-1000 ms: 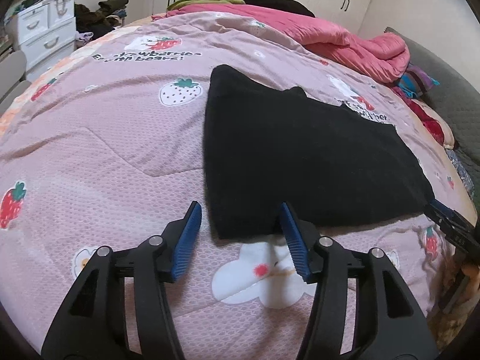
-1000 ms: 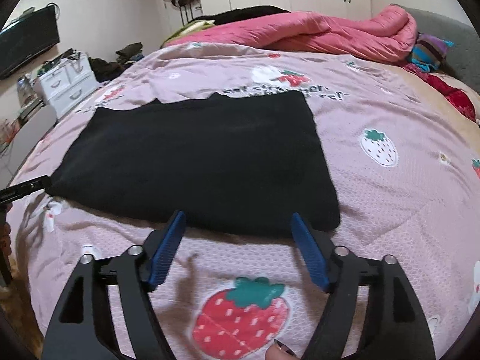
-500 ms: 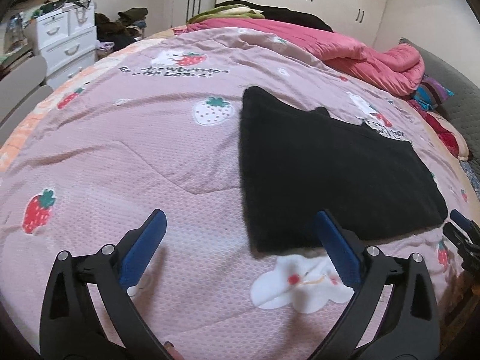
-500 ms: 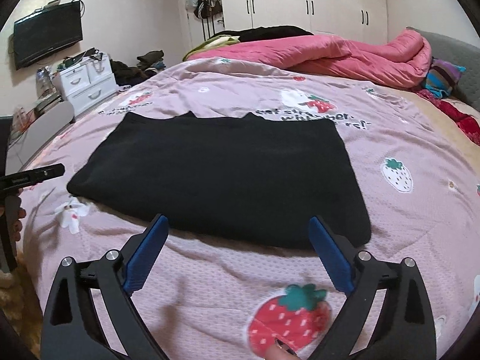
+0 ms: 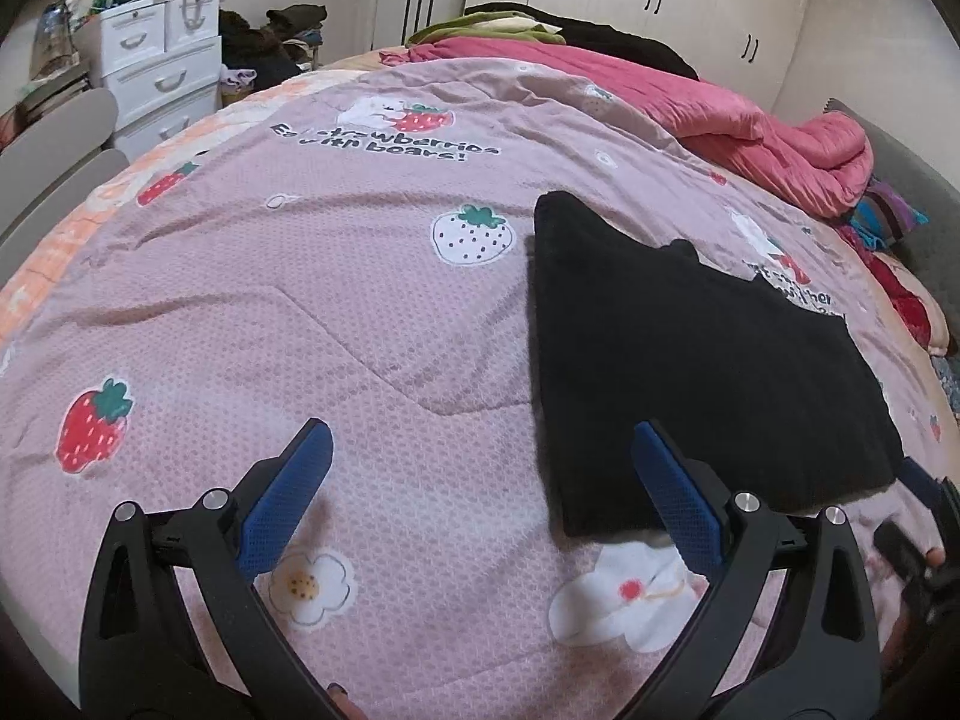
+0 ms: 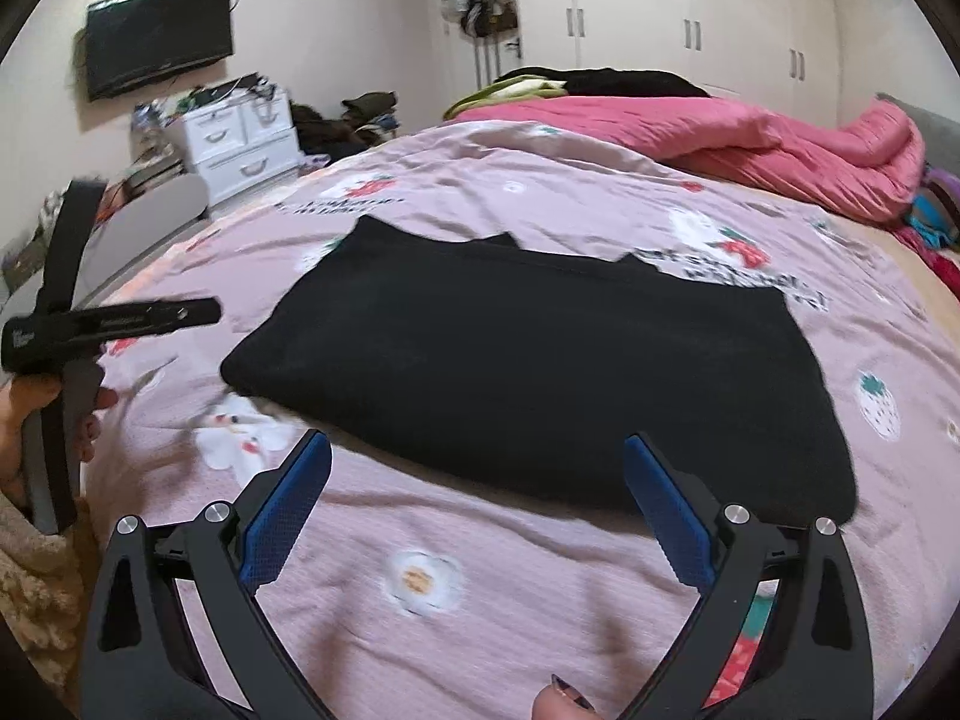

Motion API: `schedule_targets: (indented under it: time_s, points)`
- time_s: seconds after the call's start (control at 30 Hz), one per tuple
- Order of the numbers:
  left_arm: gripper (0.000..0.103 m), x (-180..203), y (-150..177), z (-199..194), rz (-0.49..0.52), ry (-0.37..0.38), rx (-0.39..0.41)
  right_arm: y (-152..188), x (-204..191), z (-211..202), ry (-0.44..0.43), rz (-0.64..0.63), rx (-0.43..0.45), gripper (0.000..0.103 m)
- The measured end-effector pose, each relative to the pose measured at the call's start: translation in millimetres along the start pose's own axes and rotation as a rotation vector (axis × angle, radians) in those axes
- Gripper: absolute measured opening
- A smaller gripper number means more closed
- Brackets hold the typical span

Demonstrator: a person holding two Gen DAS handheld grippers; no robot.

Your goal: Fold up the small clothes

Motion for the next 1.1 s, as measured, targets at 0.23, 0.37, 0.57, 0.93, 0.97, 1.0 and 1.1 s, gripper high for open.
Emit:
schedule_targets:
  time_s: [0.23, 0.37, 0.57, 0.93, 0.97, 1.0, 1.1]
  points:
    - [0.093, 7.9, -19.2, 9.2, 0.014, -0.009, 0.009, -7.2, -37.9, 17.1, -0.019, -0.087, -0.016, 0.097]
    - [0.093, 17.3, -26.3, 17.7, 0.032, -0.024, 0.017, -8.5, -54.8, 28.7, -0.021, -0.126, -0.029, 0.097]
    - [0.093, 26.2, -34.9, 33.2, 0.069, -0.039, 0.010, -9.7, -71.4, 42.6, -0.018, -0.167, -0.048, 0.097]
    - [0.093, 32.4, -51.8, 55.6, 0.105, -0.060, 0.003, -4.2, -85.4, 70.2, 0.031, -0.263, -0.094, 0.098]
    - [0.093, 32.6, -53.1, 57.4, 0.108, -0.063, 0.004, -4.2, -86.4, 72.8, 0.038, -0.271, -0.097, 0.098]
    - [0.093, 32.5, -54.2, 59.4, 0.108, -0.064, 0.002, -4.3, -87.6, 74.3, 0.042, -0.279, -0.100, 0.098]
    - [0.093, 33.0, -57.3, 64.0, 0.105, -0.060, -0.004, -4.4, -90.7, 81.6, 0.057, -0.300, -0.109, 0.098]
Point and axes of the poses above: each gripper's, at about its wrist camera, not at the fingertips, and z roughly the way its jaws point, x to its right, y to its underside, the point moved 9 cm from there along z, roughly the way its jaws point, and after that the axes turned 2 degrees about -y, right-handed, at the moved point
